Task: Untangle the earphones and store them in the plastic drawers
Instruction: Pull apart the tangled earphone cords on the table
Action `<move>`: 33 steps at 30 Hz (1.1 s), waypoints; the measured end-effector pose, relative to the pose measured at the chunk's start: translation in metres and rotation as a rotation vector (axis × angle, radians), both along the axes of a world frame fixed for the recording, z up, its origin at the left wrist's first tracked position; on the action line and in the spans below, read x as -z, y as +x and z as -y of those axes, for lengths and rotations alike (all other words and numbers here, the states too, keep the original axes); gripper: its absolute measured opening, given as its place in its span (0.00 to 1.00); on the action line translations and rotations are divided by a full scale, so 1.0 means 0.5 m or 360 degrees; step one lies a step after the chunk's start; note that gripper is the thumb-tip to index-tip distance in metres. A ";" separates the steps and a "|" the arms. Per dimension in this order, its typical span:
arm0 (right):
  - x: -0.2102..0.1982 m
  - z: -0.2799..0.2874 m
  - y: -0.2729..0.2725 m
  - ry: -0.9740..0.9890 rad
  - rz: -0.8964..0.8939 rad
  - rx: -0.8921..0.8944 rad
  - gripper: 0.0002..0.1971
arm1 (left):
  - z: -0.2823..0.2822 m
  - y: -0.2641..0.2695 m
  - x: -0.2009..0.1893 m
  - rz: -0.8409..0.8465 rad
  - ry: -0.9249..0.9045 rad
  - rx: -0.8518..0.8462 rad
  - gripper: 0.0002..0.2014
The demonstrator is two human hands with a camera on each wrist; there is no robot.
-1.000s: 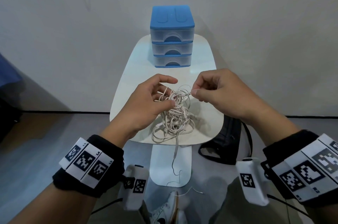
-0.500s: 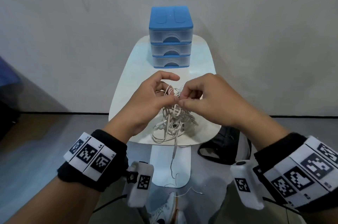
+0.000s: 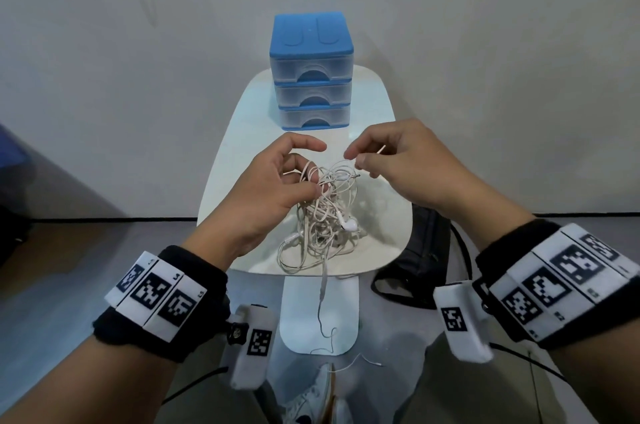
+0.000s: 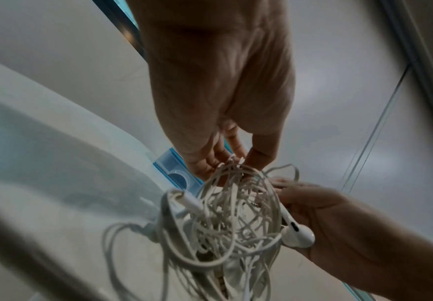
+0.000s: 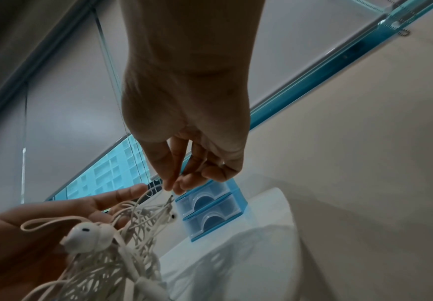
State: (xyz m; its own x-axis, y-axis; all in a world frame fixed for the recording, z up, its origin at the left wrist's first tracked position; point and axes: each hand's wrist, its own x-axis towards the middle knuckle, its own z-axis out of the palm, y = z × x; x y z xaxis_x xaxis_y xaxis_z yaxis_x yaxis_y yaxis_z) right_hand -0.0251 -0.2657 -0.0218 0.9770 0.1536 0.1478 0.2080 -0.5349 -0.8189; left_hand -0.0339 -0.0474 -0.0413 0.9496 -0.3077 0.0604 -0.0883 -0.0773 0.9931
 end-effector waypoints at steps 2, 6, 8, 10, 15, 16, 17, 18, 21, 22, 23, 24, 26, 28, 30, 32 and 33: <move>0.003 -0.010 0.012 -0.0039 -0.0014 -0.0014 0.11 | 0.000 0.001 -0.003 0.0008 0.0013 0.0006 0.26; 0.012 -0.012 0.024 -0.0014 -0.0136 -0.0014 0.10 | -0.003 0.003 -0.005 0.0009 0.0011 0.0002 0.26; 0.016 -0.010 0.020 0.0052 -0.0168 -0.0121 0.07 | -0.005 0.004 -0.005 0.0002 0.0012 -0.0005 0.26; 0.019 -0.010 0.015 0.0179 -0.0150 -0.0213 0.03 | -0.005 0.005 -0.004 -0.0003 0.0017 0.0001 0.26; 0.017 -0.011 0.015 0.0223 -0.0033 -0.0244 0.04 | 0.001 0.007 -0.005 -0.0025 0.0011 0.0025 0.27; 0.016 -0.012 0.015 0.0138 0.0016 -0.0261 0.04 | 0.002 0.006 -0.006 -0.0025 0.0012 0.0030 0.27; 0.016 -0.014 0.016 0.0052 0.0059 -0.0277 0.06 | 0.003 0.006 -0.006 -0.0025 0.0016 0.0033 0.27; 0.016 -0.016 0.017 -0.0019 0.0085 -0.0286 0.07 | 0.004 0.006 -0.007 -0.0027 0.0021 0.0035 0.27; 0.015 -0.023 0.018 -0.0189 0.0150 -0.0281 0.07 | 0.003 0.007 -0.009 -0.0036 0.0049 0.0028 0.27; 0.015 -0.025 0.018 -0.0239 0.0185 -0.0282 0.07 | 0.003 0.008 -0.010 -0.0042 0.0059 0.0025 0.26; 0.015 -0.028 0.016 -0.0282 0.0218 -0.0289 0.07 | 0.003 0.009 -0.012 -0.0050 0.0066 0.0021 0.26; 0.014 -0.031 0.015 -0.0321 0.0245 -0.0300 0.06 | 0.003 0.009 -0.013 -0.0061 0.0071 0.0014 0.26; 0.011 -0.033 0.012 -0.0392 0.0272 -0.0310 0.05 | 0.001 0.012 -0.016 -0.0090 0.0074 -0.0004 0.26; 0.007 -0.030 0.009 -0.0422 0.0301 -0.0258 0.04 | -0.001 0.012 -0.017 -0.0114 0.0079 -0.0012 0.25; 0.004 -0.029 0.007 -0.0391 0.0336 -0.0115 0.06 | -0.002 0.012 -0.017 -0.0116 0.0105 -0.0007 0.24; 0.002 -0.031 0.005 -0.0304 0.0301 0.0064 0.06 | -0.001 0.012 -0.017 -0.0105 0.0143 -0.0005 0.24; 0.001 -0.032 0.006 -0.0232 0.0237 0.0135 0.06 | 0.000 0.012 -0.017 -0.0097 0.0167 -0.0007 0.24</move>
